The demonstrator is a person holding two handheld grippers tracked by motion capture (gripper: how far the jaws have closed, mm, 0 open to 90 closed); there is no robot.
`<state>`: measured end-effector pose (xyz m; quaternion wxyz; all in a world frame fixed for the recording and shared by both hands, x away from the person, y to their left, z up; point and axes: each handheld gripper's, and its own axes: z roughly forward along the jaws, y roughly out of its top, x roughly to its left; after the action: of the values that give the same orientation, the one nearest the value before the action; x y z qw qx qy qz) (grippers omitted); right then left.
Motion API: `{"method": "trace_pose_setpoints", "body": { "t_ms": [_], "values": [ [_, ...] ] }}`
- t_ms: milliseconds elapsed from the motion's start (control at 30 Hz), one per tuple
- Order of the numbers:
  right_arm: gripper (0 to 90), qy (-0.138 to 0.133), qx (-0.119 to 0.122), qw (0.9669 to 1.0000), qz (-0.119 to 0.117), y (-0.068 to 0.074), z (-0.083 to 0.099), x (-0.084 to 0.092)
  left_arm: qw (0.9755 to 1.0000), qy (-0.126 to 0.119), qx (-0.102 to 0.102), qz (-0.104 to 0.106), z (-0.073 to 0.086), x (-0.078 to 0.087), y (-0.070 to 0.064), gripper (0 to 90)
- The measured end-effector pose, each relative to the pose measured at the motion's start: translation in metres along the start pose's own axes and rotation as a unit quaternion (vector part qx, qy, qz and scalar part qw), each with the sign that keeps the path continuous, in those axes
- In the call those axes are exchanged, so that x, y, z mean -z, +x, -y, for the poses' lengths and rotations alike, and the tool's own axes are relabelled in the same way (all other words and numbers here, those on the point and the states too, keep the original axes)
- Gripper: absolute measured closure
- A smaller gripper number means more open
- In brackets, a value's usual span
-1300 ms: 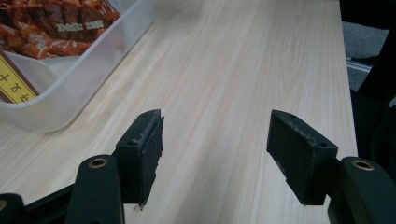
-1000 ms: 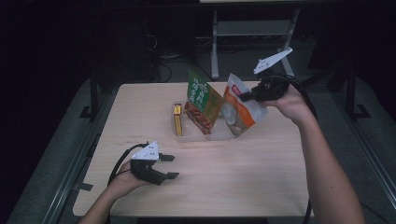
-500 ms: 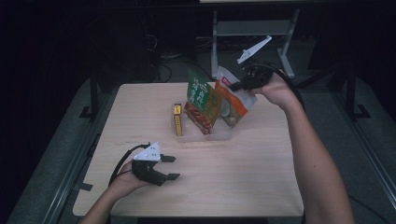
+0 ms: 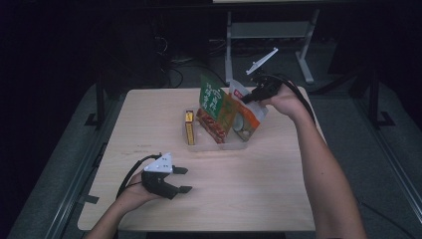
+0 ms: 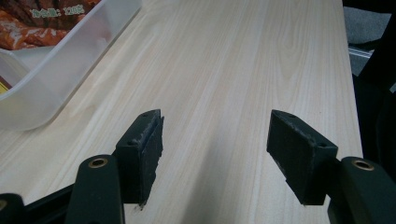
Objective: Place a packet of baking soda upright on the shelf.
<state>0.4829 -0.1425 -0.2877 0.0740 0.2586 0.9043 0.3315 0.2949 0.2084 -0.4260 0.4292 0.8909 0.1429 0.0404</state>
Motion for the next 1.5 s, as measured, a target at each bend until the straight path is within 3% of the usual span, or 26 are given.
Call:
{"method": "trace_pose_setpoints", "body": {
  "t_ms": [167,333,533,567,600,700,800,933,1233,1500],
  "values": [
    [90.0,-0.006,-0.028,0.9996,-0.008,-0.007,0.007,-0.012,1.0000,0.004,-0.004,0.001,0.000,-0.002,0.000,35.5],
    [87.7,-0.012,-0.034,0.9993,-0.010,-0.010,0.010,-0.013,0.9999,0.012,-0.009,0.004,0.000,-0.004,-0.002,35.5],
    [66.8,-0.028,-0.054,0.9981,-0.005,-0.009,0.011,-0.009,0.9997,0.020,-0.014,0.007,0.000,-0.007,-0.003,35.5],
    [62.1,-0.027,-0.052,0.9983,-0.002,-0.009,0.012,-0.009,0.9996,0.021,-0.016,0.007,0.000,-0.007,-0.003,35.4],
    [52.0,-0.031,-0.050,0.9982,0.009,-0.007,0.013,-0.008,0.9996,0.022,-0.018,0.008,0.000,-0.007,-0.004,34.9],
    [44.6,-0.031,-0.054,0.9979,0.015,-0.006,0.014,-0.007,0.9996,0.021,-0.018,0.009,0.000,-0.008,-0.004,34.2],
    [35.2,-0.049,-0.056,0.9970,0.024,-0.002,0.016,0.002,0.9996,0.021,-0.017,0.010,0.000,-0.007,-0.004,33.4],
    [31.2,-0.054,-0.047,0.9967,0.038,0.004,0.021,0.014,0.9997,0.019,-0.011,0.006,0.001,-0.006,-0.002,32.6],
    [28.1,-0.071,-0.051,0.9948,0.053,0.011,0.040,0.036,0.9998,0.018,-0.003,-0.006,0.001,-0.003,0.000,27.7],
    [27.4,-0.112,-0.059,0.9906,0.051,0.018,0.065,0.055,0.9994,0.035,-0.001,-0.005,0.002,-0.006,0.000,25.5]
  ]
}}
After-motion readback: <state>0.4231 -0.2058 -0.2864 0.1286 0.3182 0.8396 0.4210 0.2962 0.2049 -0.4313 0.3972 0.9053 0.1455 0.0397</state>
